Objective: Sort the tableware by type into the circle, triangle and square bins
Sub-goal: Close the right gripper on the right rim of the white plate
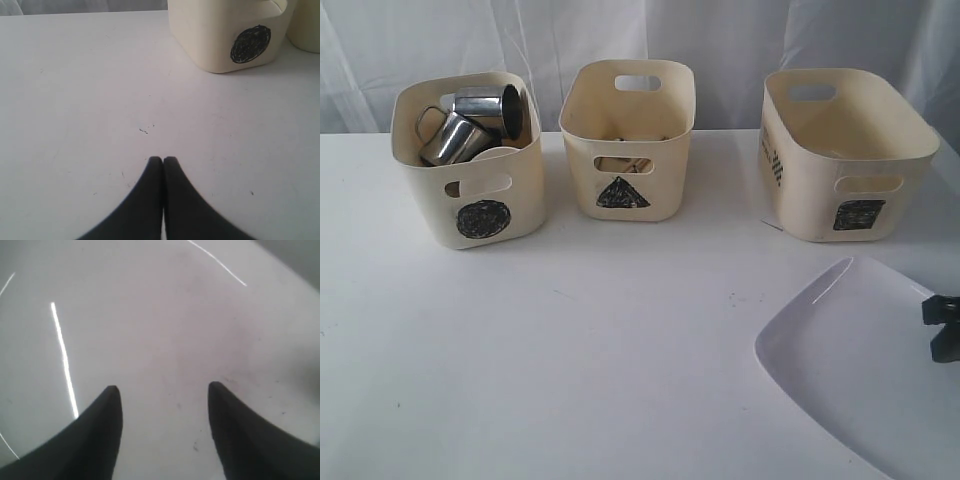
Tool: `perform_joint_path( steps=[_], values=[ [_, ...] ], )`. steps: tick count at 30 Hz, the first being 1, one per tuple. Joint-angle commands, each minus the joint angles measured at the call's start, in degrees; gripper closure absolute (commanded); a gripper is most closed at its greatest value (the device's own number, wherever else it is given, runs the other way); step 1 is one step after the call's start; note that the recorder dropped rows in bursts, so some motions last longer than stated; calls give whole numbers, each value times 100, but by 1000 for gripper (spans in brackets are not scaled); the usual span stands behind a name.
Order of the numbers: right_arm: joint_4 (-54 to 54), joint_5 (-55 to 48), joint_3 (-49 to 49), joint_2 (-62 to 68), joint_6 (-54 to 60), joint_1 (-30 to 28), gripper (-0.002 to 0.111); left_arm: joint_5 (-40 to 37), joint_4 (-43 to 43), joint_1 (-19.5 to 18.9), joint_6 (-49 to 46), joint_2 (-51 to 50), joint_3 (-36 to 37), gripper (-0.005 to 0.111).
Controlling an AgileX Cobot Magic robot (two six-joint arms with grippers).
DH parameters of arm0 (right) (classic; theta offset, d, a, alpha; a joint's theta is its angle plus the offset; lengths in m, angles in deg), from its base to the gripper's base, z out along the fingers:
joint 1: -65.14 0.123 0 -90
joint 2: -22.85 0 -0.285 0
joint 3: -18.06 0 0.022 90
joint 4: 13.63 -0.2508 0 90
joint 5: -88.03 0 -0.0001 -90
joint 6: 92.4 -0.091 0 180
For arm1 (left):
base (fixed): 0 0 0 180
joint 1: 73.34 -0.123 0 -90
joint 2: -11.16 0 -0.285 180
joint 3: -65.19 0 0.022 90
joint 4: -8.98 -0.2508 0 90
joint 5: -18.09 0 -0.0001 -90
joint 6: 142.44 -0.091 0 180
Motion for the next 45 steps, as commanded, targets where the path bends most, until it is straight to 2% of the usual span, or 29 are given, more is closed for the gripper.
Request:
perform_joint_path(
  steps=[1,3,5,8,9,10,13,19,28,39,42,45],
  values=[
    [55,-146,-229,-251,-537,-36,56,27,0,30,25,22,20,107],
    [95,-555,-658,-374,-1257,-36,56,27,0,30,25,22,20,107],
    [660,-1066,-1252,-394,-2064,-36,56,27,0,30,25,22,20,107],
    [2858,-1787,-1618,-275,-3454,-274,56,27,0,30,25,22,20,107],
    [2943,-1847,-1618,-226,-3448,-366,56,27,0,30,25,22,20,107],
    [2685,-1934,-1618,-76,-2963,-544,56,27,0,30,25,22,20,107],
    [1722,-1981,-1618,303,-1553,-569,56,27,0,30,25,22,20,107],
    [1729,-1551,-1618,1011,-1133,-710,56,27,0,30,25,22,20,107],
    [1741,-736,-1630,1140,-1133,-780,56,27,0,30,25,22,20,107],
    [1753,-485,-1630,1657,-1113,-780,56,27,0,30,25,22,20,107],
    [1627,-538,-1618,1821,-722,-780,58,27,0,30,25,22,20,107],
    [875,-821,-1595,2018,373,-780,64,27,0,30,25,22,20,107]
  ],
)
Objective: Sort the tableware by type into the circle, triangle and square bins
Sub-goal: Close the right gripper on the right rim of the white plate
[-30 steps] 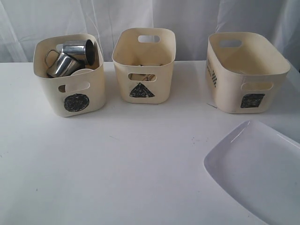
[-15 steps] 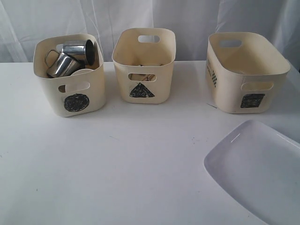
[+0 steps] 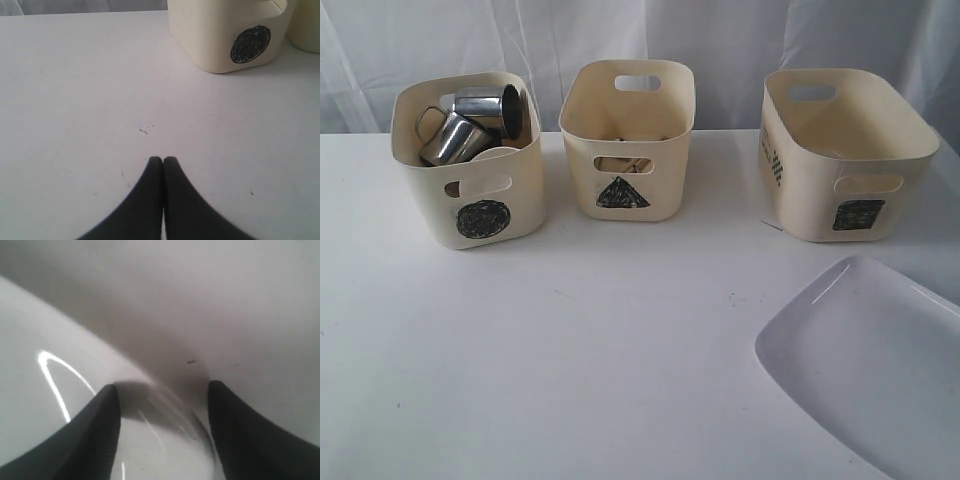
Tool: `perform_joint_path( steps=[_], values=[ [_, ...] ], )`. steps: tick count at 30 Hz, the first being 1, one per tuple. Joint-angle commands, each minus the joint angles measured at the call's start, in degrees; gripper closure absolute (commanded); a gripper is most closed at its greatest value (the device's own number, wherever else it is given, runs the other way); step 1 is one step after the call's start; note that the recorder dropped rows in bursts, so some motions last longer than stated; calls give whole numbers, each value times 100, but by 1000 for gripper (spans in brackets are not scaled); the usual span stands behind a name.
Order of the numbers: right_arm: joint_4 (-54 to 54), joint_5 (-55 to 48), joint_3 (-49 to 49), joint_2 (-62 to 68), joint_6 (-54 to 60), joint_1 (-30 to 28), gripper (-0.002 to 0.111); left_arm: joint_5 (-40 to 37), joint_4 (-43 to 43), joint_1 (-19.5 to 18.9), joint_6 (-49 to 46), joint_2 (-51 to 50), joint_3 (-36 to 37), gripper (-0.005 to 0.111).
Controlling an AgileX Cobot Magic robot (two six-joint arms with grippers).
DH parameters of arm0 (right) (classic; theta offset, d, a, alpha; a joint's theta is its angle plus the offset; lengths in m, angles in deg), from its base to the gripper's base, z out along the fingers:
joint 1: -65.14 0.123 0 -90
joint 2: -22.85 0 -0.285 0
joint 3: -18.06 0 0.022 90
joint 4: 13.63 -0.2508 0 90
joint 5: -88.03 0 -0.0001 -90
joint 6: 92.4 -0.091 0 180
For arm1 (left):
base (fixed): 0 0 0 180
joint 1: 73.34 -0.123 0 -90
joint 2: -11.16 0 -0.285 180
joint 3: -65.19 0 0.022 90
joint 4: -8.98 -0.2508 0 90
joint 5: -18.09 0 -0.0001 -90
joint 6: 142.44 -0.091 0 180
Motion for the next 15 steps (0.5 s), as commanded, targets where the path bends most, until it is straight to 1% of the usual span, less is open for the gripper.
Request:
perform_joint_path(
  steps=[1,3,5,8,9,10,12,15],
  values=[
    [-995,-339,32,308,1662,-29,65,27,0,30,25,22,20,107],
    [-1528,-555,79,429,2404,-29,68,27,0,30,25,22,20,107],
    [-1727,-823,152,530,2945,-16,74,27,0,30,25,22,20,107],
    [-1805,-1058,256,587,3308,-16,88,27,0,30,25,22,20,107],
    [-1820,-1109,273,587,3367,-16,90,27,0,30,25,22,20,107],
    [-1887,-1171,299,587,3430,-16,92,27,0,30,25,22,20,107],
    [-2159,-1316,308,587,3605,-16,92,27,0,30,25,22,20,107],
    [-2868,-1623,308,489,4074,-16,93,27,0,30,25,22,20,107]
  ],
)
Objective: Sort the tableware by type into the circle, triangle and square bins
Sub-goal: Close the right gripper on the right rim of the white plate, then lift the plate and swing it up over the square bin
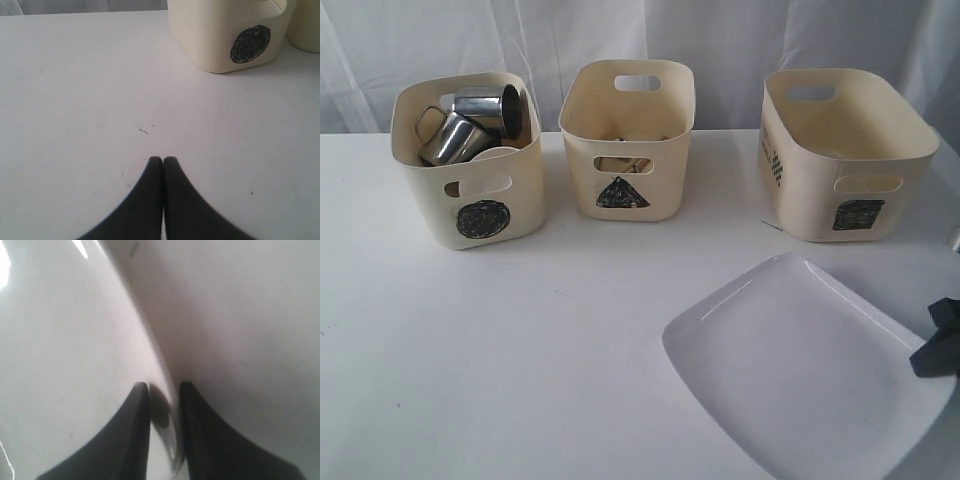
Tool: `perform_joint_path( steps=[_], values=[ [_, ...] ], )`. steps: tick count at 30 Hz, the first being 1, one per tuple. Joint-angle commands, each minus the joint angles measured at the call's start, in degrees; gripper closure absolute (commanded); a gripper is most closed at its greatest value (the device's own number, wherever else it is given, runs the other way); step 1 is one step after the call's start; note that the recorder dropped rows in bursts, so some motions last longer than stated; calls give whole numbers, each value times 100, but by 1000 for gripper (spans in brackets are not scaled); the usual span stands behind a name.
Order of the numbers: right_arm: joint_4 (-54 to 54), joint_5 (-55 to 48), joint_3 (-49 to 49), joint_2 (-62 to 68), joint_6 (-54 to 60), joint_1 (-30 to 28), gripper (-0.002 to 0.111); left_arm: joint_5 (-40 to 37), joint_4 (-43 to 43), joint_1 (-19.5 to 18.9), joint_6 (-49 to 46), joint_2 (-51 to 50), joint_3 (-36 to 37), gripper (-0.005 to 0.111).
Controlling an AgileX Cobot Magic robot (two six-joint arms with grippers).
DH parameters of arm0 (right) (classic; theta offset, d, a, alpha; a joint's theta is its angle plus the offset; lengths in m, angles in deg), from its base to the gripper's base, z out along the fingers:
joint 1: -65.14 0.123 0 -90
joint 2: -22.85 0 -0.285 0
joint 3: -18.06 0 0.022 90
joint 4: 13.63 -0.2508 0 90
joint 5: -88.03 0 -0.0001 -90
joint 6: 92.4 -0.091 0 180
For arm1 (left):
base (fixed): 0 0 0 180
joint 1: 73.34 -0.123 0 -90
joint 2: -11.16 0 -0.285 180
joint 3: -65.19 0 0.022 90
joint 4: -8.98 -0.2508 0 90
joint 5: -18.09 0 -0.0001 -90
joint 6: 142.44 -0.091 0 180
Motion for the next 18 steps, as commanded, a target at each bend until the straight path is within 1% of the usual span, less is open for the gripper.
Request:
perform_joint_path(
  steps=[1,5,10,18],
  values=[
    [-554,-231,112,-2,837,26,94,27,0,30,25,22,20,107],
    [-1036,-406,112,-282,1204,99,101,27,0,30,25,22,20,107],
    [-1501,-509,112,-445,1400,454,108,27,0,30,25,22,20,107],
    [-1675,-444,112,-445,1448,1035,108,27,0,30,25,22,20,107]
  ],
)
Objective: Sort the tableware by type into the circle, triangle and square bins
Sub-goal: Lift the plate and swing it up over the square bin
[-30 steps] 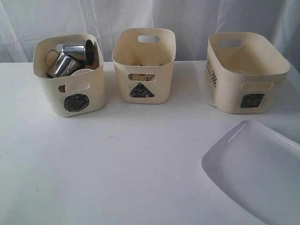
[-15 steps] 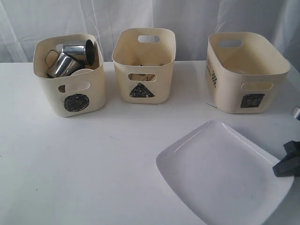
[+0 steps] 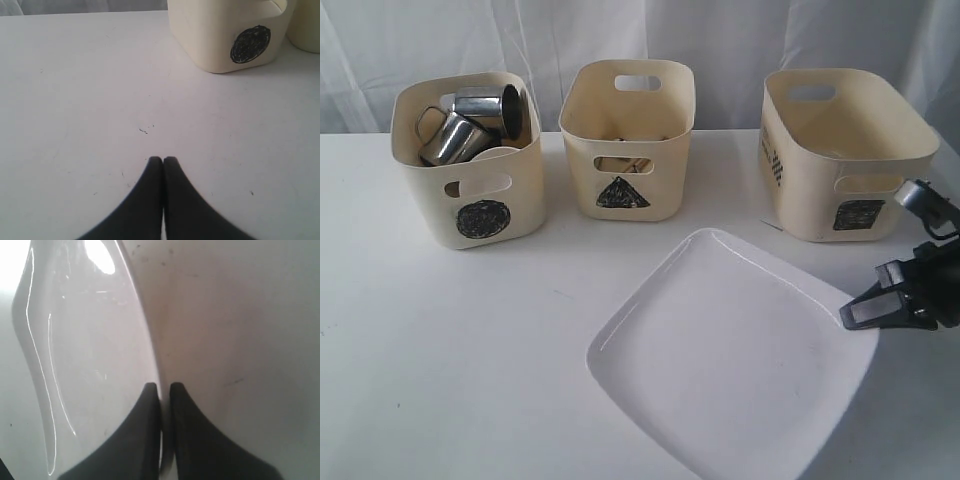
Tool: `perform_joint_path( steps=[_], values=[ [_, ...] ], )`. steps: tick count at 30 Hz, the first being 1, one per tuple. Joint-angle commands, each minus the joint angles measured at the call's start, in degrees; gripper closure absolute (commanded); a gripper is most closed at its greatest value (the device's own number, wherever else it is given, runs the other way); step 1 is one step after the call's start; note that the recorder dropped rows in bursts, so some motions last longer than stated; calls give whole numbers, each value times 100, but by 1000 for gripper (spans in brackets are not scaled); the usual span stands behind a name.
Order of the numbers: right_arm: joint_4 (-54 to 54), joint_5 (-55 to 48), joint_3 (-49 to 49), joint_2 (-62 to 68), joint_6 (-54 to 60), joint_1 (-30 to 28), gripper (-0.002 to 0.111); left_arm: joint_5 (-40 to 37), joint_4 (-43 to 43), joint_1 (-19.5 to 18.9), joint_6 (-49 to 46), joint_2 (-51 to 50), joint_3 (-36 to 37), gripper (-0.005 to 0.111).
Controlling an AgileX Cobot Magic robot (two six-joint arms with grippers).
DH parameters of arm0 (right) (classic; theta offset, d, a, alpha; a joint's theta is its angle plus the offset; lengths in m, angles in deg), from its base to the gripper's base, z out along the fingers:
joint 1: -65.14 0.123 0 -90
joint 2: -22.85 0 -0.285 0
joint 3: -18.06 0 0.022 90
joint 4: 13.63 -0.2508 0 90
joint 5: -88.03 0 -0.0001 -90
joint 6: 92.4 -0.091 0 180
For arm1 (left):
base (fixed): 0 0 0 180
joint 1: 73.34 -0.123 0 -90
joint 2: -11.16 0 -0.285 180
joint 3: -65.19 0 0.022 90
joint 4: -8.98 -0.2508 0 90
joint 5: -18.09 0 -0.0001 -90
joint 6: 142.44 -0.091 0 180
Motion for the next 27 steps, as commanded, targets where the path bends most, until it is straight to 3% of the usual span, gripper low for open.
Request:
perform_joint_path(
  steps=[1,9,21,27],
  values=[
    [-11,114,17,-47,271,283,108,27,0,30,25,22,20,107],
    [-1345,-640,17,-47,771,478,108,27,0,30,25,22,20,107],
    [-2275,-1101,17,-80,270,478,108,27,0,30,25,22,20,107],
    [-3259,-1101,-34,-552,259,478,108,27,0,30,25,22,20,107]
  ],
)
